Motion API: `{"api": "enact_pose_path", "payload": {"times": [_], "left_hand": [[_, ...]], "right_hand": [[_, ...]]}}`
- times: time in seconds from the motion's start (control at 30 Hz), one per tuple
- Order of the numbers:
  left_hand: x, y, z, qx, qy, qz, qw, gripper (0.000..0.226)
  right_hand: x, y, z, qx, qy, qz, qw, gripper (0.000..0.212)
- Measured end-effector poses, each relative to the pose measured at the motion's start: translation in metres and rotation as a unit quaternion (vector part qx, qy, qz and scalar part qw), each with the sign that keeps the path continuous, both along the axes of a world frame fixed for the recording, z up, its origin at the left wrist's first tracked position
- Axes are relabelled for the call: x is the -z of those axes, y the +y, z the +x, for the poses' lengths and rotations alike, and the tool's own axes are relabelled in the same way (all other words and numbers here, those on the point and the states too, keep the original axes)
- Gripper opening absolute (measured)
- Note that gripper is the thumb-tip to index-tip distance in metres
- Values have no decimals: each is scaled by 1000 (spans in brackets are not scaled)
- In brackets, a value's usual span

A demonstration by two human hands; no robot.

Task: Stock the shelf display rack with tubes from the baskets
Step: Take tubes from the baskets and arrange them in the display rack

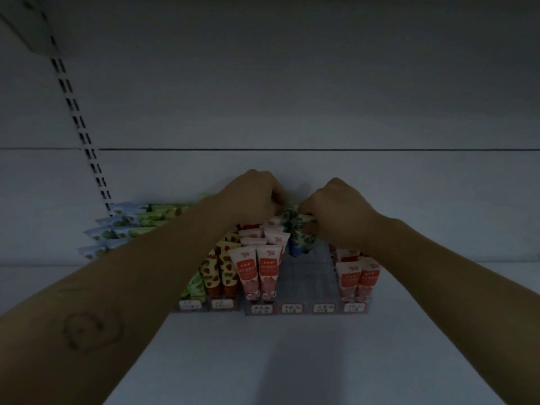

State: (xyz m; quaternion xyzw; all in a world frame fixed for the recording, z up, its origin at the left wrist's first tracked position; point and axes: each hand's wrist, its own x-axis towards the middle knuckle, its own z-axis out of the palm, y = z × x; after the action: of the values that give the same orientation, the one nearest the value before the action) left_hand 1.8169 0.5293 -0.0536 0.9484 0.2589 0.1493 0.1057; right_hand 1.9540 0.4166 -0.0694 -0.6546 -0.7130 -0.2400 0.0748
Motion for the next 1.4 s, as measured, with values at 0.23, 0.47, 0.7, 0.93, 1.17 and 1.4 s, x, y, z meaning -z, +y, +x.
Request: {"api": "enact_pose_path", "payload": {"times": [0.23, 0.47, 0.7, 0.93, 1.17, 1.4], "left_hand": [[0, 7, 3, 9, 8, 22, 1000, 14], [2, 10, 5, 24, 29, 57, 998, 10], [-1, 17, 3, 61, 48, 31, 997, 6], [-9, 21, 5, 68, 83, 29, 994, 18], [-9, 22, 4, 77, 85, 32, 993, 12], [-10, 25, 4, 57, 92, 8, 994, 10]], "right_hand": [[-10, 11, -8, -83, -16, 15, 996, 40], [-22, 13, 2, 46, 70, -45, 995, 29], [-3, 19, -1, 29, 143, -44, 988, 24], [-3, 22, -13, 20, 77, -47, 996, 19], [2, 11, -12, 9, 67, -26, 997, 22], [7, 12, -12, 21, 93, -13, 995, 14]]}}
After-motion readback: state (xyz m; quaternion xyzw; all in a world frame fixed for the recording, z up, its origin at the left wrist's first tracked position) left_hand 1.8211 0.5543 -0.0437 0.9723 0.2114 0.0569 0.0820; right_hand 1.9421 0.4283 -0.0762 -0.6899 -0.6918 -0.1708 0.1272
